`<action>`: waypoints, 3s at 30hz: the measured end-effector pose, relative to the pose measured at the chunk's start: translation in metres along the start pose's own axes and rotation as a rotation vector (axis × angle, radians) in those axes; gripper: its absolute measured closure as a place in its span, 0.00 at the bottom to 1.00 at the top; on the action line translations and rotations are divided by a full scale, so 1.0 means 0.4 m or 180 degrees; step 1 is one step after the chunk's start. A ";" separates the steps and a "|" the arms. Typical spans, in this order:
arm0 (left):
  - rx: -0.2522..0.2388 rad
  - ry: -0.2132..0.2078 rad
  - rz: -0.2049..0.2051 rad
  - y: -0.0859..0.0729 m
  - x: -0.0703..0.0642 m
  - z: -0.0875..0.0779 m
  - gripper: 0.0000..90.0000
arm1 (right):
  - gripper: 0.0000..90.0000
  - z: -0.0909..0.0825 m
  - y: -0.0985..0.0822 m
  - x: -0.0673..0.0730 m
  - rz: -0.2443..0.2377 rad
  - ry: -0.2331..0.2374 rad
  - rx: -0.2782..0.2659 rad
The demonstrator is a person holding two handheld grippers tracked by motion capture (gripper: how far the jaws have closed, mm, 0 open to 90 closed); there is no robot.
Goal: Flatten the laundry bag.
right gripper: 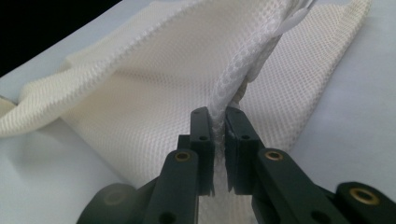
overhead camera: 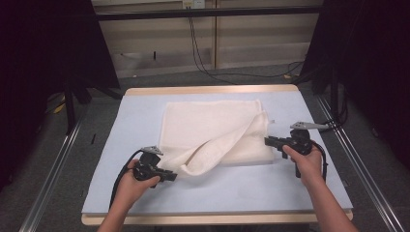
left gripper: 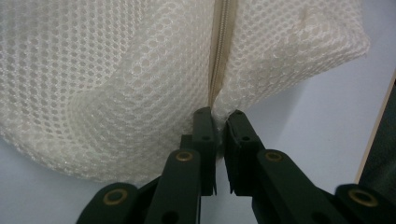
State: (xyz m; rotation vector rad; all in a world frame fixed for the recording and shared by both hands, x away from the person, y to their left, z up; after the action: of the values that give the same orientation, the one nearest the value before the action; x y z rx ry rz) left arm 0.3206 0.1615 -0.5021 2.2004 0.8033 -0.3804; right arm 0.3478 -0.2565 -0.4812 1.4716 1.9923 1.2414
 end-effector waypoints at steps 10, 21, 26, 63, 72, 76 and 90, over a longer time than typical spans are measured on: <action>-0.0128 0.0068 -0.0205 -0.033 0.009 -0.033 0.93 | 0.95 -0.091 -0.072 0.015 -0.0304 0.0159 -0.0038; -0.0111 0.0123 -0.0176 -0.036 0.005 -0.047 0.92 | 0.86 -0.122 -0.108 0.021 -0.0447 0.0159 0.0015; -0.0119 0.0110 -0.0160 -0.037 0.010 -0.053 0.92 | 0.80 -0.127 -0.124 -0.001 -0.0542 -0.0050 0.0192; -0.0375 0.0225 -0.0209 -0.034 0.026 -0.093 0.69 | 0.43 -0.069 -0.133 0.012 -0.0628 -0.0072 0.0416; -0.0386 0.0278 -0.0158 -0.038 0.038 -0.098 0.54 | 0.48 -0.051 -0.158 0.032 -0.0790 -0.0057 0.0523; -0.0336 0.0294 -0.0111 -0.041 0.040 -0.087 0.50 | 0.59 -0.053 -0.161 0.037 -0.0790 -0.0060 0.0524; -0.0318 0.0347 -0.0069 -0.037 0.050 -0.066 0.52 | 0.97 -0.043 -0.147 0.049 -0.0795 0.0011 0.0538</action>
State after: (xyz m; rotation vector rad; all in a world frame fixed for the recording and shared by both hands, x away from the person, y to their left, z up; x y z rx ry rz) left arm 0.3265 0.1973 -0.5022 2.1351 0.8863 -0.2275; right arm 0.2940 -0.2503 -0.5158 1.2439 2.2490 0.9932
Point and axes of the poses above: each handheld gripper's, and its own axes: z roughly forward along the jaws, y roughly out of its top, x roughly to its left, the point moved 5 cm from there along z, roughly forward along the jaws, and after that the axes turned 11 degrees about -y, right-handed, at the moved point
